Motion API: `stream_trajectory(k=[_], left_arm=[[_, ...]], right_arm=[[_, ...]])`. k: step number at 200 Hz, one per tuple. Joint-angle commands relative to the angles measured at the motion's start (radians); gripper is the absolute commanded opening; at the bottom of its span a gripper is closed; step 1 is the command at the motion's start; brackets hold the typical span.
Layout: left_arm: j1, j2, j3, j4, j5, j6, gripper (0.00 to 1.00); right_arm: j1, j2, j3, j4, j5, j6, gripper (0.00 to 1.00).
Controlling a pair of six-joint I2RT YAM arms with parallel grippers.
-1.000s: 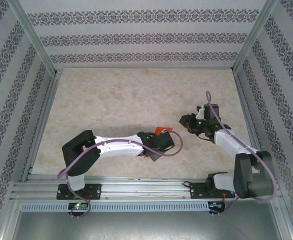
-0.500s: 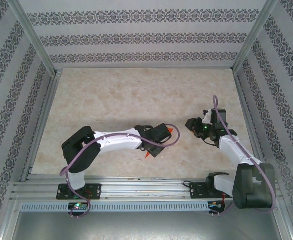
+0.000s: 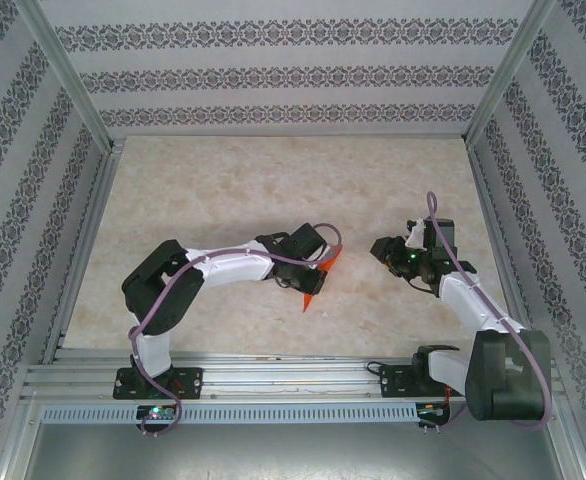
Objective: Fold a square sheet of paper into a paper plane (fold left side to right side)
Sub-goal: Fold the wing for the fifth time at the center of the table.
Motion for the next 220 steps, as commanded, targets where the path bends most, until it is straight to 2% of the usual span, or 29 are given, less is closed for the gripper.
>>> stream_trajectory(k=[1, 49, 82, 162, 220], left_arm=[[0.026, -0.039, -0.059, 0.149, 0.098, -0.094, 0.0], [0.075, -0.086, -0.201, 0.391, 0.178, -0.217, 0.0], [0.092, -0.11, -0.246, 0.467, 0.207, -0.25, 0.0], [0.136, -0.121, -0.357, 0.663, 0.267, -0.358, 0.0], [0.152, -0.105, -0.393, 0.756, 0.299, -0.411, 0.0]], right_arm=[[-0.01, -0.003, -0.027, 0.03, -0.054, -0.03, 0.35], [0.016, -0.004, -0.076, 0.097, -0.079, -0.016, 0.37], [0.063, 0.015, -0.097, 0.157, -0.064, 0.007, 0.38], [0.295, 0.105, -0.081, 0.312, 0.09, 0.093, 0.41], [0.396, 0.193, -0.071, 0.435, 0.167, 0.173, 0.44]])
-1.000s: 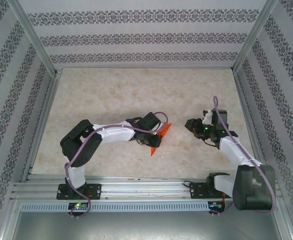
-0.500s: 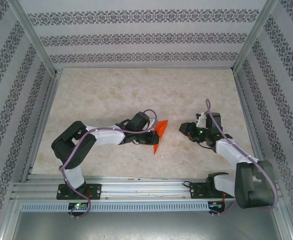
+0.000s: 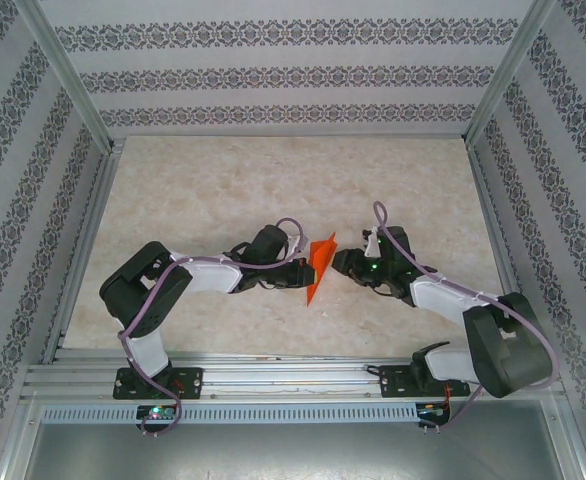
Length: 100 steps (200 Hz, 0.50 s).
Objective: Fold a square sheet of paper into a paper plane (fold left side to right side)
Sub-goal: Fold the wing for the fifth time at the center of the table.
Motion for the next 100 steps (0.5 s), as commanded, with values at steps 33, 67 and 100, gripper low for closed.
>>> stream_trajectory(k=[33, 67, 100], left_arm=[[0.02, 0.025, -0.022, 0.149, 0.063, -0.088, 0.0], [0.02, 0.046, -0.018, 0.17, 0.077, -0.114, 0.0], [0.023, 0.072, -0.011, 0.205, 0.103, -0.149, 0.0]], right_arm=[[0.065, 0.089, 0.03, 0.143, 0.087, 0.079, 0.44], [0.076, 0.116, 0.03, 0.183, 0.114, 0.1, 0.43], [0.076, 0.129, 0.019, 0.206, 0.13, 0.11, 0.43]])
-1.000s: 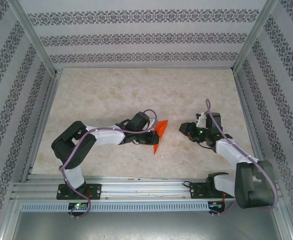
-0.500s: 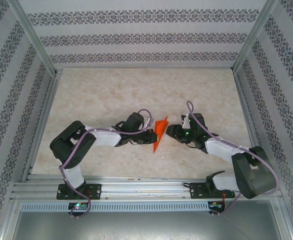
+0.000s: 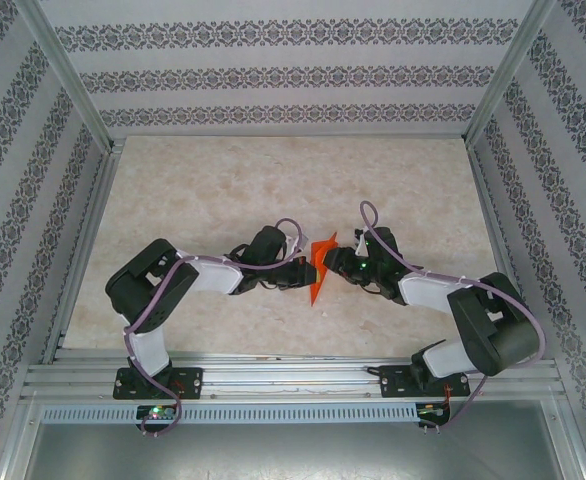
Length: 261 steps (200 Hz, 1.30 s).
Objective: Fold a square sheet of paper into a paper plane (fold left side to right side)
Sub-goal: Fold the wing for the fifth time at the center of the table.
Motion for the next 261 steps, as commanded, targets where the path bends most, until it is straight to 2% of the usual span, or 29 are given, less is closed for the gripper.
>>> stream_trajectory(k=[1, 84, 261], left_arm=[[0.015, 0.025, 0.007, 0.077, 0.04, -0.045, 0.0], [0.019, 0.066, 0.005, 0.148, 0.068, -0.088, 0.0], [0.021, 0.091, 0.006, 0.158, 0.068, -0.094, 0.0]], right_arm=[[0.008, 0.014, 0.011, 0.052, 0.037, 0.018, 0.43], [0.009, 0.046, 0.011, 0.074, 0.049, 0.026, 0.44], [0.008, 0.132, 0.05, 0.101, 0.029, 0.022, 0.43]])
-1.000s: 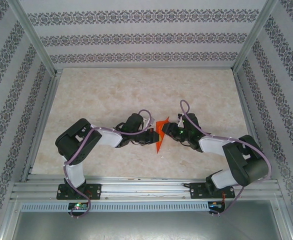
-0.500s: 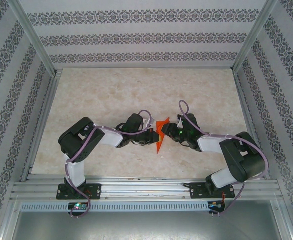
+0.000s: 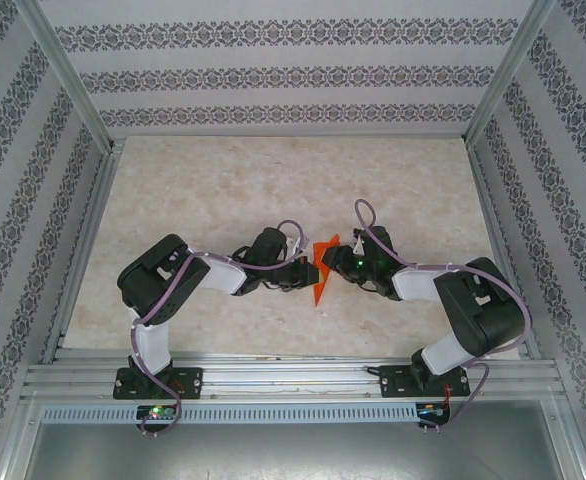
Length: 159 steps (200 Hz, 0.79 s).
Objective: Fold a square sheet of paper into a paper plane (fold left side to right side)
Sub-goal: Fold the wing for the fifth time at the center of the table.
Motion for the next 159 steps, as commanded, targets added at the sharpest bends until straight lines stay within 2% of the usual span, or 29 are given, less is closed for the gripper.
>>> stream_trajectory(k=[1, 80, 159], left_arm=[[0.014, 0.018, 0.006, 0.045, 0.017, -0.013, 0.0], [0.015, 0.033, 0.007, 0.056, 0.017, -0.02, 0.0], [0.027, -0.029, 0.004, -0.022, -0.008, 0.024, 0.17]], right_arm=[[0.007, 0.019, 0.028, 0.033, 0.001, -0.003, 0.43], [0.01, 0.071, 0.047, 0.01, -0.006, 0.013, 0.41], [0.012, 0.127, 0.065, -0.062, 0.003, 0.007, 0.37]])
